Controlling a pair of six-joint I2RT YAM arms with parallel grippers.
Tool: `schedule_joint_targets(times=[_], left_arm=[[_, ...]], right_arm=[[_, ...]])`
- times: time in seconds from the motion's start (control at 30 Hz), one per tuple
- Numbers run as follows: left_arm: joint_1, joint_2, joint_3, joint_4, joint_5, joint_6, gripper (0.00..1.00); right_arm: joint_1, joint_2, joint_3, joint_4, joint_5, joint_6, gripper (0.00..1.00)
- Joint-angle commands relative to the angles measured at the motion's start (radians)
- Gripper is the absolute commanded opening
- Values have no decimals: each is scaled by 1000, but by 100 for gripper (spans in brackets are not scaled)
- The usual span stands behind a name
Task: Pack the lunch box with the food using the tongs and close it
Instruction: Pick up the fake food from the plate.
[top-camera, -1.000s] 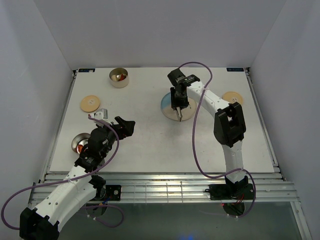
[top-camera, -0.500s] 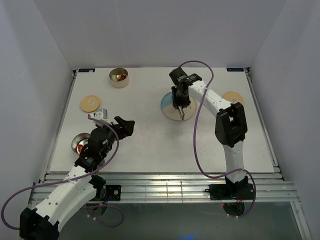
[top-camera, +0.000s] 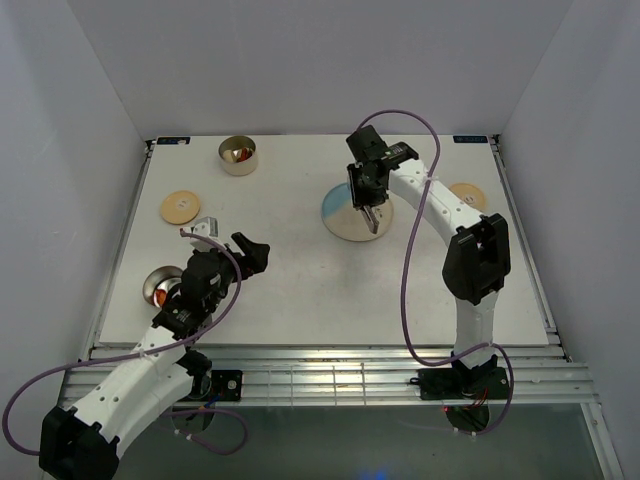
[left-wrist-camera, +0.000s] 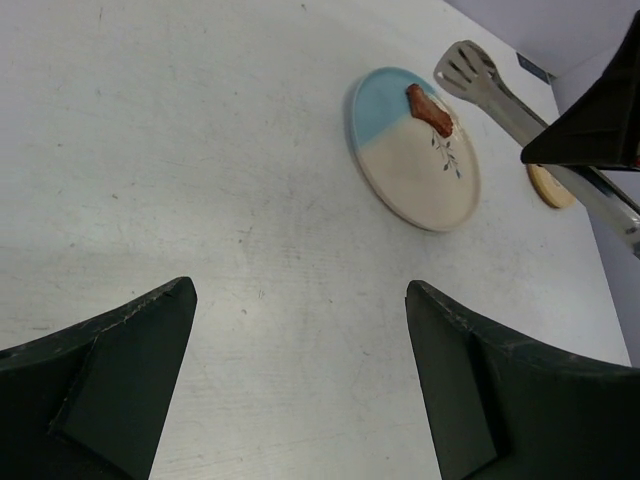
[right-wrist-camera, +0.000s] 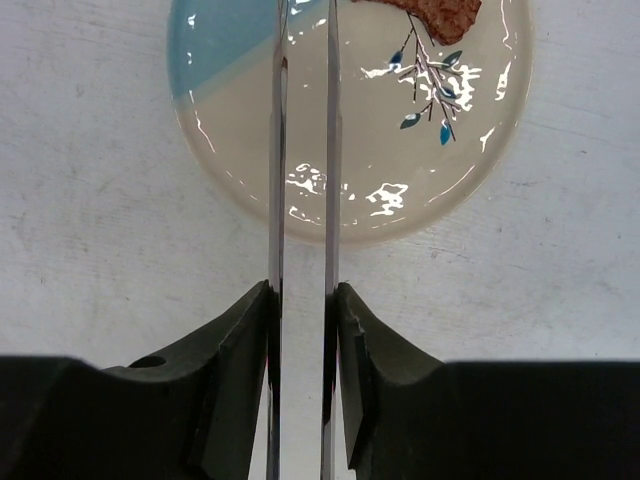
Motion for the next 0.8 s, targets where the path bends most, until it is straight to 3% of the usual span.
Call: schedule_joint_targets(times=[0.0,0.2,0.33,0.5,0.77], left_arm=[[-4,23,58,-62,-29,-37,96],[-4,3,67,-68,-19,-28,96],[-4,-9,67,-82,-14,-11,96],[-4,-8,43,-48,27,-5,96],[-10,-22,16,-16,77,-1,96]], right_arm=[[-3,-45,-29,28,-1,-38,37],[-11,-56,-49,52,11,-35,51],[-51,-66,-38,43,-24,-130,60],[-114,-123,-94,105,-95,-298,60],[-213,-143,-143,158,-292,-429,56]])
